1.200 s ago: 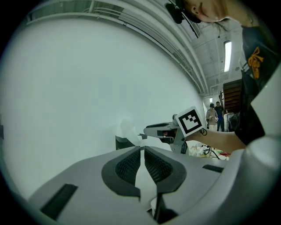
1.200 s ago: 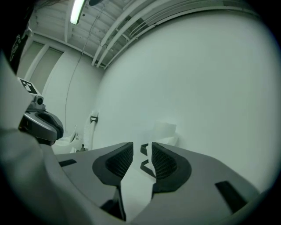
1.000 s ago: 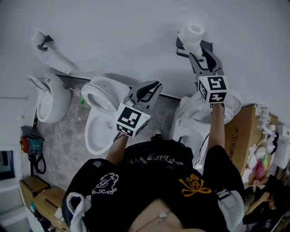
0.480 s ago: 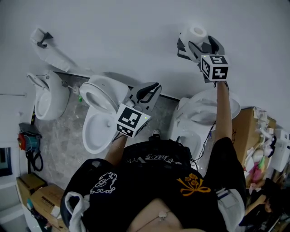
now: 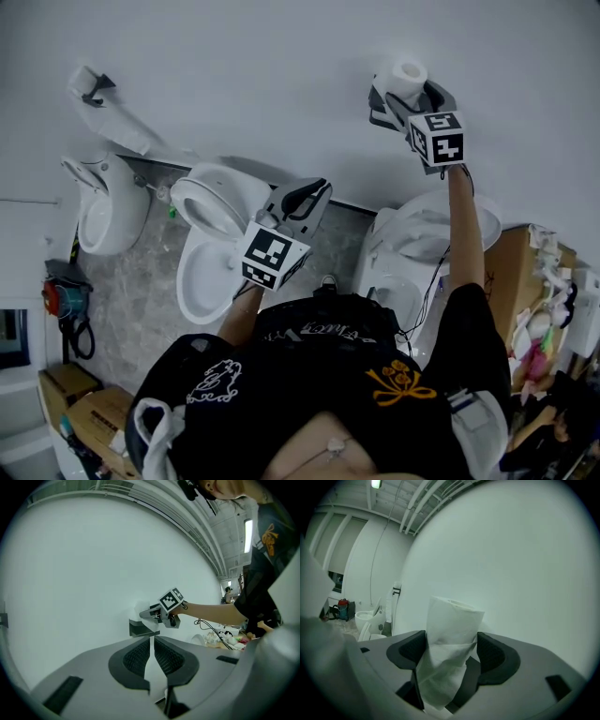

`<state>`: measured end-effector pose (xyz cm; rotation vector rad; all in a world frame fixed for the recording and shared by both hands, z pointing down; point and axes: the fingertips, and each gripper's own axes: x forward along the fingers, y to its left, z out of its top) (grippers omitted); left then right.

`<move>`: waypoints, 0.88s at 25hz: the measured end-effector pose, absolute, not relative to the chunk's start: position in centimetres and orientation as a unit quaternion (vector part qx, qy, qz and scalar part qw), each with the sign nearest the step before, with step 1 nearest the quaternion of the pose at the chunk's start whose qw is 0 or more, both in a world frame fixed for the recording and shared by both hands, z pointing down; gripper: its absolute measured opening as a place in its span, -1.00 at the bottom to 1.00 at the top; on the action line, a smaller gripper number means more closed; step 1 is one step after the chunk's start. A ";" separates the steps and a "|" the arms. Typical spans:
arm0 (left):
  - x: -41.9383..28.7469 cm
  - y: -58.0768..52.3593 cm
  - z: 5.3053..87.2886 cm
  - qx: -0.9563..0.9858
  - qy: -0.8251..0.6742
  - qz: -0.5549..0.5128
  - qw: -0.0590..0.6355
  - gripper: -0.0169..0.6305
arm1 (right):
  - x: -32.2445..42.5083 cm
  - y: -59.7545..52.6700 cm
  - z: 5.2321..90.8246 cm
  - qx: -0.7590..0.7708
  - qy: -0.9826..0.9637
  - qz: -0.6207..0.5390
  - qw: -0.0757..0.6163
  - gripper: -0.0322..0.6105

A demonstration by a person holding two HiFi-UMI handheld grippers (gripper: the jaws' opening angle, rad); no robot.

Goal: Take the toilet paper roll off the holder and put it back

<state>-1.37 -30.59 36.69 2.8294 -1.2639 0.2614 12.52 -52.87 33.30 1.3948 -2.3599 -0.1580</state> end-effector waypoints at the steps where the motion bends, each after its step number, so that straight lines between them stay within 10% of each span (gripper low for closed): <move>1: -1.4 -30.5 36.7 0.910 -0.406 0.085 0.016 -0.82 | 12.4 -52.8 33.3 0.496 -0.843 -0.057 0.198 0.16; 22: -2.7 -28.4 36.5 0.907 -0.411 0.086 0.013 -0.82 | 11.4 -46.5 28.3 0.508 -0.846 -0.099 0.125 0.08</move>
